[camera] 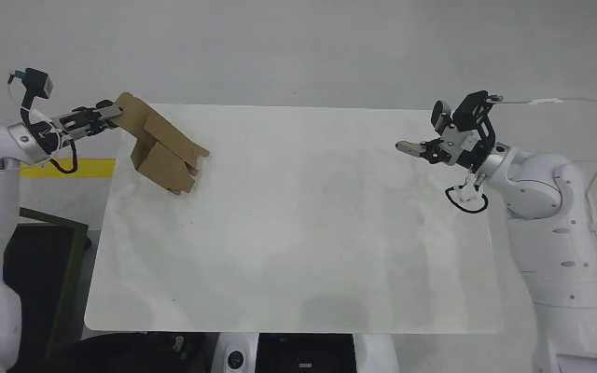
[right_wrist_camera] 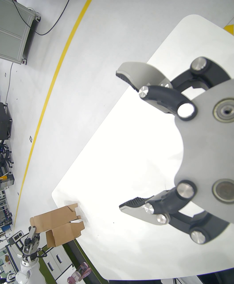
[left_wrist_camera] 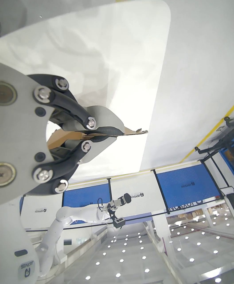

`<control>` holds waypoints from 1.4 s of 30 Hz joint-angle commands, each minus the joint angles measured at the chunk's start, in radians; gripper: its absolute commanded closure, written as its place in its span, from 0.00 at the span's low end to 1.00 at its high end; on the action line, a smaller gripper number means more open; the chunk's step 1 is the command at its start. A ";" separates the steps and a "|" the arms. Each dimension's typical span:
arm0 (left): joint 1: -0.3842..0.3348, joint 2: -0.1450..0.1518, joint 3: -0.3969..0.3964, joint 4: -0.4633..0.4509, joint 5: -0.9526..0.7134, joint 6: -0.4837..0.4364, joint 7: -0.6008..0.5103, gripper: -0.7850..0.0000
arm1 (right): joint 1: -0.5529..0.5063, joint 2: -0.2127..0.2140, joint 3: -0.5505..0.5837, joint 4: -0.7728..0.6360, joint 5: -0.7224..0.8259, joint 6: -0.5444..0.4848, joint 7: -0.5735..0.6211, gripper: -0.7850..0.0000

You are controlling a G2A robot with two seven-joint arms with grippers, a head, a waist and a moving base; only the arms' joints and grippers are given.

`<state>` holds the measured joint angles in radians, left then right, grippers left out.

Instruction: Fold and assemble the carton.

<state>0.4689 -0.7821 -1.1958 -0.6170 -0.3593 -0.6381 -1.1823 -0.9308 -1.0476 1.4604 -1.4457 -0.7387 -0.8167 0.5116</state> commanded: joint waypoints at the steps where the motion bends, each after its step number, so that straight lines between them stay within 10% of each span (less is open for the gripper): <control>1: 0.011 -0.008 0.024 -0.045 -0.024 -0.008 0.008 1.00 | 0.000 0.000 0.000 0.000 0.000 0.000 0.000 0.00; 29: -0.094 -0.156 0.406 -0.283 -0.080 -0.139 0.139 1.00 | 0.000 0.000 0.000 0.000 0.000 0.000 0.000 0.00; 42: -0.059 -0.143 0.483 -0.385 -0.112 -0.150 0.150 1.00 | -0.019 -0.002 -0.006 0.001 0.033 0.025 -0.019 0.00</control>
<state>0.4077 -0.9285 -0.7168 -0.9951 -0.4668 -0.7904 -1.0299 -0.9381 -1.0484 1.4586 -1.4454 -0.7294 -0.8078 0.5038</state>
